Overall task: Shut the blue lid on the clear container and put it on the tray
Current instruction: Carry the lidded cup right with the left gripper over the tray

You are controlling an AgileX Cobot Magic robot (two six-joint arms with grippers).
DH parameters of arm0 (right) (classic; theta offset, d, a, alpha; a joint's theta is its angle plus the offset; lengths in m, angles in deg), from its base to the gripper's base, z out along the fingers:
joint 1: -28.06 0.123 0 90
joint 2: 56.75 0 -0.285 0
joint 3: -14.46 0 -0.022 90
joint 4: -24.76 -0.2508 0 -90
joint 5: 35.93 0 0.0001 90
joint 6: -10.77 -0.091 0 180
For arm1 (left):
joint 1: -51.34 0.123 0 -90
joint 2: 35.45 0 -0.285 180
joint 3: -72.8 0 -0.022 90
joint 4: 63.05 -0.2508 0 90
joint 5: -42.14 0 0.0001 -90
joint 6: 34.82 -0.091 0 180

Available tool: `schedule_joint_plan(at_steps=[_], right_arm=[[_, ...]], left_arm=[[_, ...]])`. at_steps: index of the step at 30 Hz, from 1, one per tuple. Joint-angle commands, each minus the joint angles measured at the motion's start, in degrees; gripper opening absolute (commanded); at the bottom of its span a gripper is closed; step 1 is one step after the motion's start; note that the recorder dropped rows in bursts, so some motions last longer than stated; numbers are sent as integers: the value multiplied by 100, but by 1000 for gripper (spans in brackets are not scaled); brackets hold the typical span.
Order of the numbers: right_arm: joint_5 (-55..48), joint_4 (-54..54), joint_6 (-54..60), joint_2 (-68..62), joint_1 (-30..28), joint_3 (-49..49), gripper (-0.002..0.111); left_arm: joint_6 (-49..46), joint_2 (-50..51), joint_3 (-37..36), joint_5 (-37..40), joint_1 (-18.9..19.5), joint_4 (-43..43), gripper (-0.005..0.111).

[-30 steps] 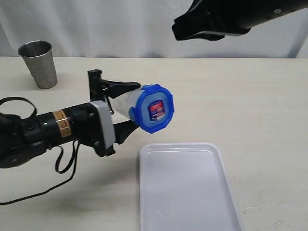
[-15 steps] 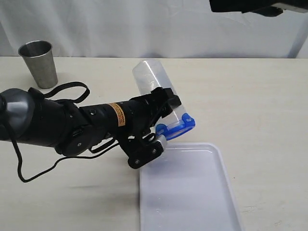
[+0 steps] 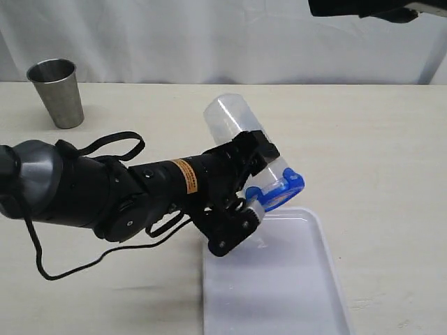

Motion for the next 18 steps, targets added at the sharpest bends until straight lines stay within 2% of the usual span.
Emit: schedule_joint_plan(at_steps=[1, 4, 5, 8, 9, 10, 12, 14, 18], right_arm=[[-31, 201, -76, 34, 0, -27, 4], [51, 571, -371, 34, 0, -123, 4], [162, 947, -682, 34, 0, -230, 4], [309, 1599, -1248, 34, 0, -434, 4], [309, 1781, -1385, 34, 0, -495, 4], [281, 1812, -1424, 34, 0, -508, 4], [121, 1812, -1424, 34, 0, -615, 4], [65, 1812, -1424, 34, 0, -779, 4], [41, 1796, -1424, 34, 0, -958, 4]], left_arm=[[2686, -156, 51, -728, -253, 1067, 0], [4407, -377, 51, -497, -276, 1093, 0], [5473, -560, 51, -286, -276, 942, 0], [7675, -803, 51, 175, -276, 21, 0], [9213, -827, 51, 204, -276, -759, 0], [10065, -827, 51, 144, -251, -1305, 0], [12545, -805, 51, -749, -47, -3280, 0], [13393, -805, 51, -1671, 173, -3871, 0], [13413, -478, -47, -2949, 359, -4046, 0]])
